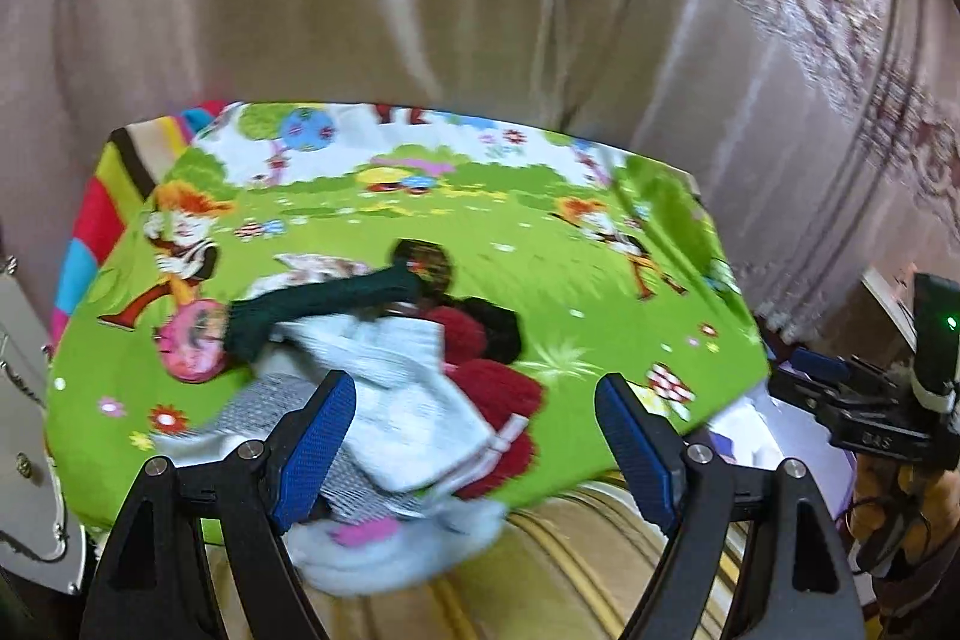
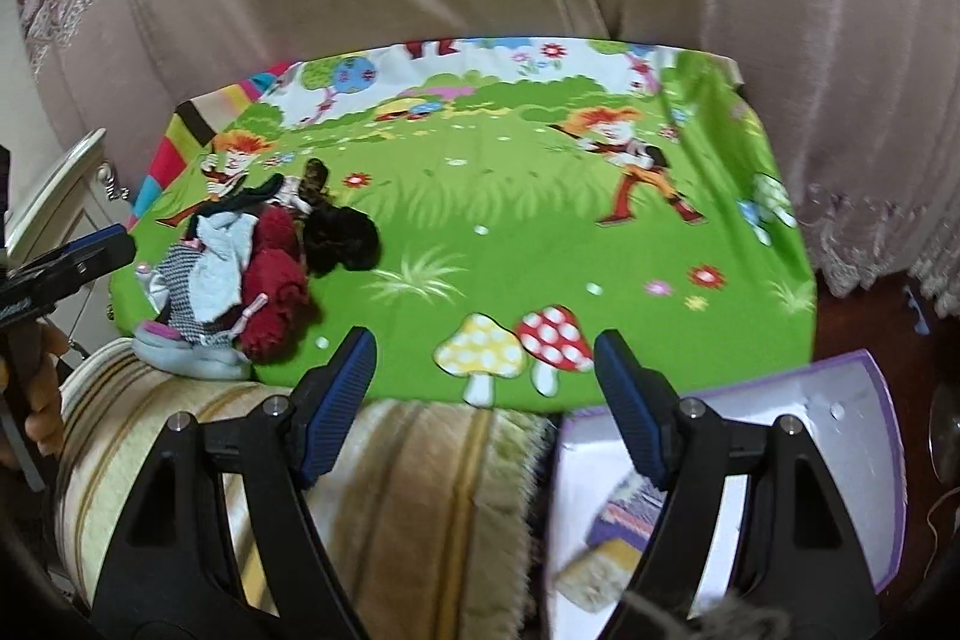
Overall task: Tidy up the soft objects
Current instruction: 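Move both open tools back over the pile on the bed, then grasp the dark green knit with the left tool while the right tool grasps the leopard-print item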
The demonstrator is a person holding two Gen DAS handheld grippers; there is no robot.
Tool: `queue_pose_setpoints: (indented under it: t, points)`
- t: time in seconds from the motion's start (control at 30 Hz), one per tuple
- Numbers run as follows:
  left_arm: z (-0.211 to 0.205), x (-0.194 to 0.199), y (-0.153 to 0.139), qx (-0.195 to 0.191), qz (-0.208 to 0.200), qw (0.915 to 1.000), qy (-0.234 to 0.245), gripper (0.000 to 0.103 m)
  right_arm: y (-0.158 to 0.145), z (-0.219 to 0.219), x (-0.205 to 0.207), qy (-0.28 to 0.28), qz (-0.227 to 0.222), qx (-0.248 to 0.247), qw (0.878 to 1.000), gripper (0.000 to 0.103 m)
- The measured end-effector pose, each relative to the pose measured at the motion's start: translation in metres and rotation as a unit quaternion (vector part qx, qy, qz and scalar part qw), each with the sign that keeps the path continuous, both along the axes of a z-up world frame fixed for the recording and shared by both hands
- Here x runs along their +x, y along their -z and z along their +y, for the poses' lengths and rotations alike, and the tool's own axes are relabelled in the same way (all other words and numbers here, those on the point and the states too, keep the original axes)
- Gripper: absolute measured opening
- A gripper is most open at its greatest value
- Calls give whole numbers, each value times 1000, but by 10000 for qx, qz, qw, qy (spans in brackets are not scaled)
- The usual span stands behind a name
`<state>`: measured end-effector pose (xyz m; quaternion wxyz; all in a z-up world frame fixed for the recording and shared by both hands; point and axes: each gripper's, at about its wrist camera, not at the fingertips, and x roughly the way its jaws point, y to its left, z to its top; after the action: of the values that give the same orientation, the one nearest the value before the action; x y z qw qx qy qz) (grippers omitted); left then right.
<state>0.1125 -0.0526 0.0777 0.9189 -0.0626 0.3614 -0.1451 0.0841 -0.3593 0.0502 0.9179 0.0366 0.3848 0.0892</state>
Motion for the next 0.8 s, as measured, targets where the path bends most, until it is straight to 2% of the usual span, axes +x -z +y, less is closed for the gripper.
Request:
queue_pose_setpoints:
  t: [0.1, 0.2, 0.33, 0.5, 0.67, 0.8]
  points:
    - [14, 16, 2, 51, 70, 9999, -132, 83, 0, 12, 13, -122, 13, -24, 9999, 78]
    - [23, 33, 6, 269, 167, 9992, -230, 83, 1, 24, 28, -262, 41, -34, 9996, 78]
    - [31, 59, 17, 440, 407, 9977, -301, 76, 4, 37, 45, -409, 110, -25, 9991, 78]
    - [43, 95, 34, 165, 849, 9957, -319, 70, 8, 52, 65, -546, 160, -51, 9984, 78]
    - [44, 126, 53, 470, 1116, 9914, -493, 70, 10, 67, 84, -679, 188, -99, 9975, 78]
    - [53, 143, 71, 413, 1385, 9875, -627, 68, 13, 80, 98, -813, 217, -147, 9963, 78]
